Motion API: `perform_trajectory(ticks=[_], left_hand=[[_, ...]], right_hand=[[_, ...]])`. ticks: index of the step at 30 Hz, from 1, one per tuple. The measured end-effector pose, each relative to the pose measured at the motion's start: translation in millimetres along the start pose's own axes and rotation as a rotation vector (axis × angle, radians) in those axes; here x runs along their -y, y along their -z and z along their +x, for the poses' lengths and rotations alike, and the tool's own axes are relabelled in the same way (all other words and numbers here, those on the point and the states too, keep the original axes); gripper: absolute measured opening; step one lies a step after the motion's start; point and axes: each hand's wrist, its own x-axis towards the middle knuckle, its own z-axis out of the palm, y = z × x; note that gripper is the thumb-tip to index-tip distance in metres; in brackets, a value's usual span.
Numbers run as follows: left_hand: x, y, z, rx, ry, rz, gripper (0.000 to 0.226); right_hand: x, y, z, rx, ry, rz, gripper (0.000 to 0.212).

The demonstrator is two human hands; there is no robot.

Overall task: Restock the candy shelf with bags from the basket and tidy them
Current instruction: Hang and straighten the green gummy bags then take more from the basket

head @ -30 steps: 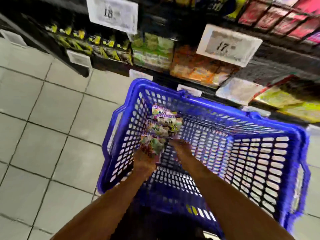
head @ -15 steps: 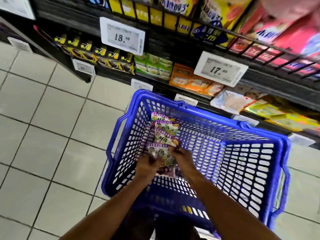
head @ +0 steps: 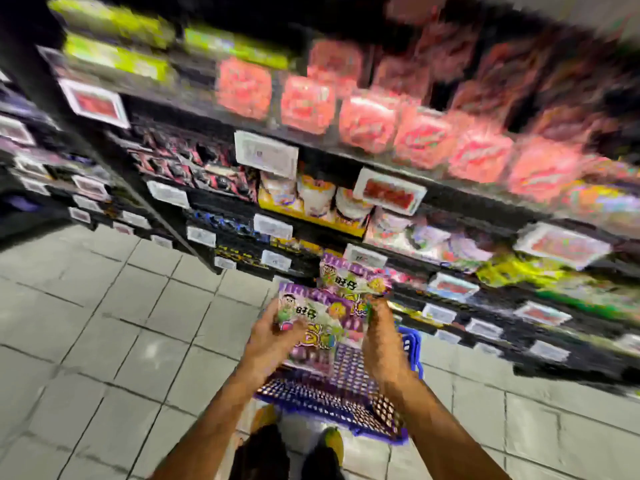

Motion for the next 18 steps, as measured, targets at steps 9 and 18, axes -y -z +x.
perform_trajectory(ticks=[9, 18], left_hand=[[-280.5, 7.0, -123.1, -0.083, -0.550, -0.032, 0.048], [-472.6, 36.0, -150.8, -0.015, -0.882, -0.060, 0.041]], right_hand=[[251.2, -97.1, -162.2, 0.052, 0.604, -0.186, 0.078], [400.6, -188.5, -232.0, 0.082, 0.952, -0.130, 0.078]])
